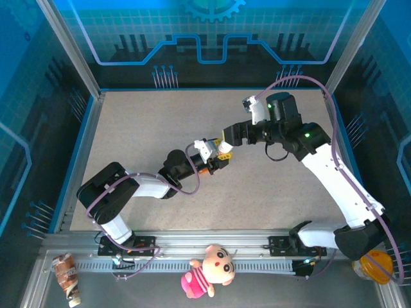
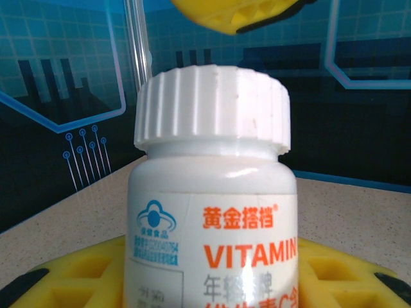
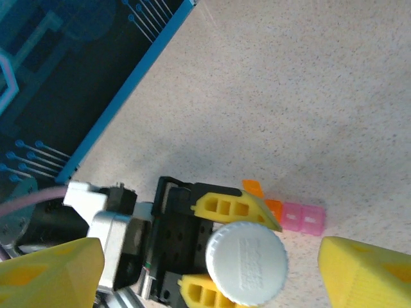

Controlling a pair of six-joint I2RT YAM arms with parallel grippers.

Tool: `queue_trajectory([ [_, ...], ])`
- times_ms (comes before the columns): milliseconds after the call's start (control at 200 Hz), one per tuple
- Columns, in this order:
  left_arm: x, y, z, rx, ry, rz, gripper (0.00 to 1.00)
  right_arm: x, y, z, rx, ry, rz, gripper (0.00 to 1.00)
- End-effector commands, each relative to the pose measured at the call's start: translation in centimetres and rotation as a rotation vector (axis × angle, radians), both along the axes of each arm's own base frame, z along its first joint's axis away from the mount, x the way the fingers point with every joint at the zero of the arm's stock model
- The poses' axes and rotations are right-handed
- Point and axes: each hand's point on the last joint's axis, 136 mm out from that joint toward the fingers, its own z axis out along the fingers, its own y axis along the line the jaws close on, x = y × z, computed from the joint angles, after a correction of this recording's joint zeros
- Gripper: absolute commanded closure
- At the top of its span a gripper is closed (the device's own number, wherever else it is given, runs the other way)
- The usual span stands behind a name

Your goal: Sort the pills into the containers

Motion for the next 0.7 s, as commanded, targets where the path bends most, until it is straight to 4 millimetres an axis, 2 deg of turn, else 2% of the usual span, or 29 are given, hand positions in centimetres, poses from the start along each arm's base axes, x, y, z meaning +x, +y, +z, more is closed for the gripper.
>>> queue_trajectory([
  [0, -0.7, -0.3, 1.8, -0.042, -0.047, -0.035, 1.0, -0.8, -0.6, -1.0, -0.079, -0.019, 0.117, 0.14],
  [140, -0.9, -0.3, 2.2, -0.041, -0.049, -0.045, 1.0, -1.1, -0.4, -2.2, -0.14, 0.001, 0.201, 0.14],
  [540, -0.9, -0.3, 2.4, -0.037, -0.049, -0.05, 1.0, -0.6, 0.3, -3.9, -0.141, 0.05, 0.231, 0.19],
  [695, -1.0, -0.3, 2.5, -0.038, -0.052, -0.05, 1.0, -0.3, 0.5, -4.5, -0.14, 0.069, 0.228, 0.25],
])
